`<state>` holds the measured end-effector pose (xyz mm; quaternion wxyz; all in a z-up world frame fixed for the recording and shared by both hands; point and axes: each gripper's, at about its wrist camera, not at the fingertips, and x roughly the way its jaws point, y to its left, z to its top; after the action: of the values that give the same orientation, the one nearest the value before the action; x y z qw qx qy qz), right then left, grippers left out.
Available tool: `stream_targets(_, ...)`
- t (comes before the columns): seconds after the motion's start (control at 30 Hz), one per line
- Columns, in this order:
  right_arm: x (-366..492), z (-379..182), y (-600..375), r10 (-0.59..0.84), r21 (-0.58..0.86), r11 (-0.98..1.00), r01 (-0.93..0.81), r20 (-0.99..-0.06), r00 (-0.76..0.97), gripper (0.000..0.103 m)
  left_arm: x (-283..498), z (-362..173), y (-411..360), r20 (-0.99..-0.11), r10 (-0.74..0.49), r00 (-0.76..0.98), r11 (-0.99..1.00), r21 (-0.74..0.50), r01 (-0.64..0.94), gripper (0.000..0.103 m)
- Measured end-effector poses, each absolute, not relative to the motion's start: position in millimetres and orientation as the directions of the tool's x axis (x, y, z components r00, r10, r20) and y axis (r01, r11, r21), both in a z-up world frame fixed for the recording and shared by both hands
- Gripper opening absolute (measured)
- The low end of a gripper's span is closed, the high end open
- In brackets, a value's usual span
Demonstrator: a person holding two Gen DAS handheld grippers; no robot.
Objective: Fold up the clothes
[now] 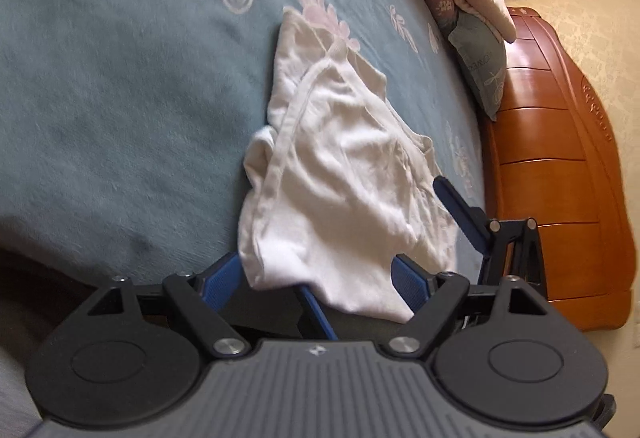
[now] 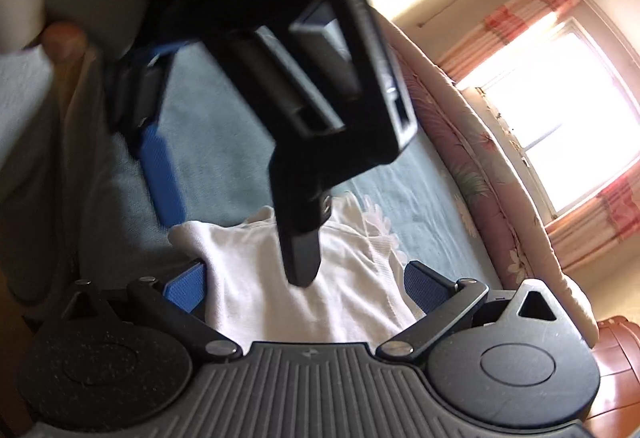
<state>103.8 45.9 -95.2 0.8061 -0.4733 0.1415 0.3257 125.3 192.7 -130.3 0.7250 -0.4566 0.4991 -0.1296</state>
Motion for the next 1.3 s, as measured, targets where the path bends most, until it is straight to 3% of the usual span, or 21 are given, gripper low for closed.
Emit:
stream_targets(0.4, 105, -112, 36, 0.352, -0.677, 0.330, -0.658, -0.558, 0.751, 0.103, 137, -118, 193, -0.495, -0.684, 0.535, 0.472, -0.860, -0.193, 0.082)
stream_targets(0.67, 127, -128, 56, 0.218, -0.744, 0.406, -0.530, -0.485, 0.847, 0.103, 138, -98, 193, -0.509, -0.678, 0.530, 0.534, -0.837, -0.121, 0.083)
stream_targets(0.87, 127, -130, 65, 0.208, -0.770, 0.400, -0.497, -0.452, 0.867, 0.103, 147, -81, 217, -0.571, -0.578, 0.583, 0.648, -0.755, -0.098, 0.083)
stream_targets(1.13, 126, -129, 74, 0.189, -0.765, 0.419, -0.489, -0.454, 0.871, 0.103, 218, -127, 216, -0.638, -0.552, 0.537, 0.691, -0.710, -0.133, 0.081)
stream_targets(1.3, 120, -129, 65, 0.195, -0.746, 0.446, -0.494, -0.457, 0.868, 0.103, 242, -139, 221, -0.563, -0.615, 0.552, 0.621, -0.777, -0.101, 0.081)
